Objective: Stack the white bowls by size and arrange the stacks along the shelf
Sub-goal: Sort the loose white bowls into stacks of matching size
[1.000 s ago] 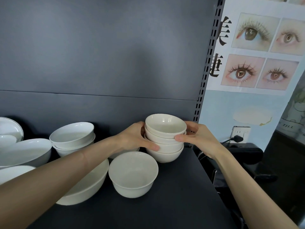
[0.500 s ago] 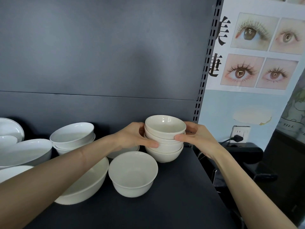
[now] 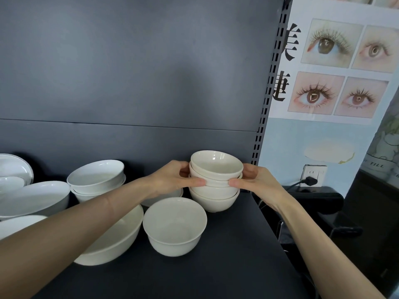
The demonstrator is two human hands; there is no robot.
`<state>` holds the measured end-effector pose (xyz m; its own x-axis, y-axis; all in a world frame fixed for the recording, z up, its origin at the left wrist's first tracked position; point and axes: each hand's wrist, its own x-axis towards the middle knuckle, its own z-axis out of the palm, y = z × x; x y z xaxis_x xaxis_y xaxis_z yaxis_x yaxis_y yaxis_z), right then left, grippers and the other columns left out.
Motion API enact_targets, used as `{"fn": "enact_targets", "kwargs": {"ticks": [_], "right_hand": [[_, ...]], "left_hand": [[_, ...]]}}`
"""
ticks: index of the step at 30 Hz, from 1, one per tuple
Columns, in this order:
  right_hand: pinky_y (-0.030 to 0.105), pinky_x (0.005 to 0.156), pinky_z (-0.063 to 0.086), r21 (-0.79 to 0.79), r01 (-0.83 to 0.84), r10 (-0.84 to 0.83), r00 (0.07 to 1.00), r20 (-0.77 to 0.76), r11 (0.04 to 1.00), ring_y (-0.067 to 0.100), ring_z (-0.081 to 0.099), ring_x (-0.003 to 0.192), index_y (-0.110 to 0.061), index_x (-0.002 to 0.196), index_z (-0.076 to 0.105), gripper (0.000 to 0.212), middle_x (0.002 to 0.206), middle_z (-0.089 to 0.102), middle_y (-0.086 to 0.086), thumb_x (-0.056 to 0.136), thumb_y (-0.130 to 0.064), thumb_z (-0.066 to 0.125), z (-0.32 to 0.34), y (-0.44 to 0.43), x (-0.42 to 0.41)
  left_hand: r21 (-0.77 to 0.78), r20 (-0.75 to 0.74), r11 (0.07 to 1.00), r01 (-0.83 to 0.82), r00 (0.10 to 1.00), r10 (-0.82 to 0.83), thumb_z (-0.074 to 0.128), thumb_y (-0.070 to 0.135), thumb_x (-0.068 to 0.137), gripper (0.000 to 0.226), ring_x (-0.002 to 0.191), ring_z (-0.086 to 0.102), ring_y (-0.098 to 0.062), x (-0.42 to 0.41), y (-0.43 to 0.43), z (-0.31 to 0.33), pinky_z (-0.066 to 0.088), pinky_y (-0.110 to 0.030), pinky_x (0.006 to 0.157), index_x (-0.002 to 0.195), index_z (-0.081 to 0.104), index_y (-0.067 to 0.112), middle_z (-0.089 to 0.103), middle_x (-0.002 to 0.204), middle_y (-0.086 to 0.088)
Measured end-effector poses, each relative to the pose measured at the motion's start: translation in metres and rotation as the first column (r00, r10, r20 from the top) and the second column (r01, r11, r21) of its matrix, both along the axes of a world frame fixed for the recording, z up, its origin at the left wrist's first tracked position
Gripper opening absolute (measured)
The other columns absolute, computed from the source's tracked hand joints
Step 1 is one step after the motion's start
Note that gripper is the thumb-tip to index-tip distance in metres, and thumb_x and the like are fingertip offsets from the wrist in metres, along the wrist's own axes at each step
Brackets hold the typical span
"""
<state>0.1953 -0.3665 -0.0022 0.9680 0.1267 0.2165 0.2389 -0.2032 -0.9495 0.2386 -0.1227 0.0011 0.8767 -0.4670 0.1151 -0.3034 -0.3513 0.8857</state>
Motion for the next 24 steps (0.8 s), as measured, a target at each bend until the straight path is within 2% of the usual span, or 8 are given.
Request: {"fn": "enact_targets", "kwargs": {"ticks": [10,16,21,24], "right_hand": [[0.014,0.07,0.052,0.021,0.023,-0.024,0.999,0.024,1.0,0.008,0.07,0.093,-0.015,0.11,0.067,0.037,0.103,0.074,-0.003,0.075,-0.003,0.076,0.0032,-0.0009,0.0],[0.016,0.074,0.054,0.022,0.015,-0.015,1.0,0.017,1.0,0.01,0.069,0.096,-0.016,0.111,0.067,0.037,0.105,0.074,-0.003,0.077,-0.006,0.076,0.0007,-0.0021,0.0018],[0.017,0.074,0.054,0.018,0.006,-0.006,1.0,0.009,1.0,0.012,0.069,0.097,-0.014,0.114,0.067,0.04,0.106,0.073,-0.001,0.076,-0.006,0.077,-0.0002,-0.0037,0.0029],[0.017,0.073,0.053,0.043,-0.004,0.003,1.0,0.012,0.999,0.012,0.07,0.097,-0.015,0.111,0.067,0.039,0.106,0.074,-0.001,0.074,-0.003,0.077,-0.0018,-0.004,0.0025]], "left_hand": [[-0.016,-0.034,1.0,0.025,0.999,-0.026,0.077,0.018,0.078,0.042,0.107,0.066,-0.01,-0.0009,0.001,-0.0003,0.049,-0.023,0.095,0.118,0.064,0.009,0.071,0.113,0.001],[-0.015,-0.054,0.999,0.032,0.998,-0.033,0.078,0.011,0.077,0.035,0.091,0.067,-0.002,0.0002,0.001,0.0027,0.049,-0.014,0.08,0.111,0.066,0.011,0.072,0.095,0.009],[-0.014,-0.034,1.0,0.014,0.999,-0.015,0.078,0.007,0.076,0.035,0.085,0.067,0.001,0.0001,-0.0002,0.0045,0.05,-0.011,0.075,0.109,0.067,0.009,0.072,0.096,0.006],[-0.022,-0.017,1.0,-0.01,1.0,0.009,0.082,0.006,0.071,0.041,0.086,0.068,-0.002,-0.0008,-0.0005,0.0045,0.05,-0.014,0.076,0.11,0.067,0.007,0.073,0.098,0.002]]}}
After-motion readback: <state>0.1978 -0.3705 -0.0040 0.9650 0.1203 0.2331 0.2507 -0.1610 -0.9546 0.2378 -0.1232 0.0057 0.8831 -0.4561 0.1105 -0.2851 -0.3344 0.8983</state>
